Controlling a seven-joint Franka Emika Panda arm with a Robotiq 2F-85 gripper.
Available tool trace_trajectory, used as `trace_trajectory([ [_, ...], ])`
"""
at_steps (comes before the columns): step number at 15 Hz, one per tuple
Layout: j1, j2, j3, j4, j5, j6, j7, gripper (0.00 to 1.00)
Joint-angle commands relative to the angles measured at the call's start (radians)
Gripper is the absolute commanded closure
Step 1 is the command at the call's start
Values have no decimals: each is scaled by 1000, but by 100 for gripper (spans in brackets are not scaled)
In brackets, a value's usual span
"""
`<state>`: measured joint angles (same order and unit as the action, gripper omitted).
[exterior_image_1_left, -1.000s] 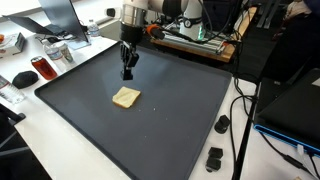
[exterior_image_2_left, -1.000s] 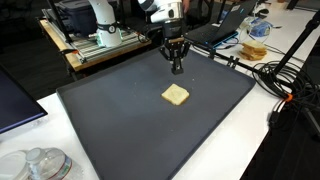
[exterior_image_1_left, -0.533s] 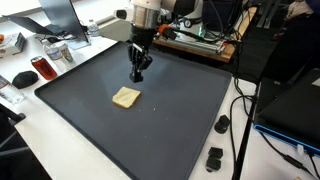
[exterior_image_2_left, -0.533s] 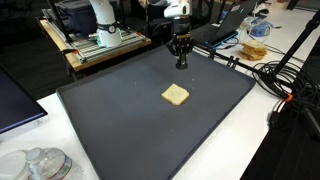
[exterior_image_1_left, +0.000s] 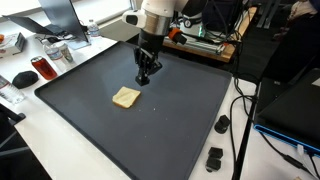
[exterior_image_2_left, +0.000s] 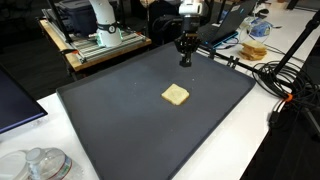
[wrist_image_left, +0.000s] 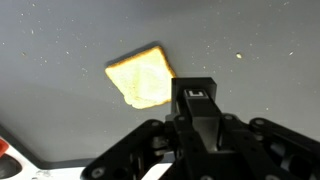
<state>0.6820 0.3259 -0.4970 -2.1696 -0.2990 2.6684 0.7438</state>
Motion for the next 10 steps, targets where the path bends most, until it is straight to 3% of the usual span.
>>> trace_trajectory([
  [1,-114,25,132,98,-65,-118,52,95],
  [7,-302,107,328,278,-15,-300,-1,95],
  [10,-352,172,363,382,-17,-372,8,95],
])
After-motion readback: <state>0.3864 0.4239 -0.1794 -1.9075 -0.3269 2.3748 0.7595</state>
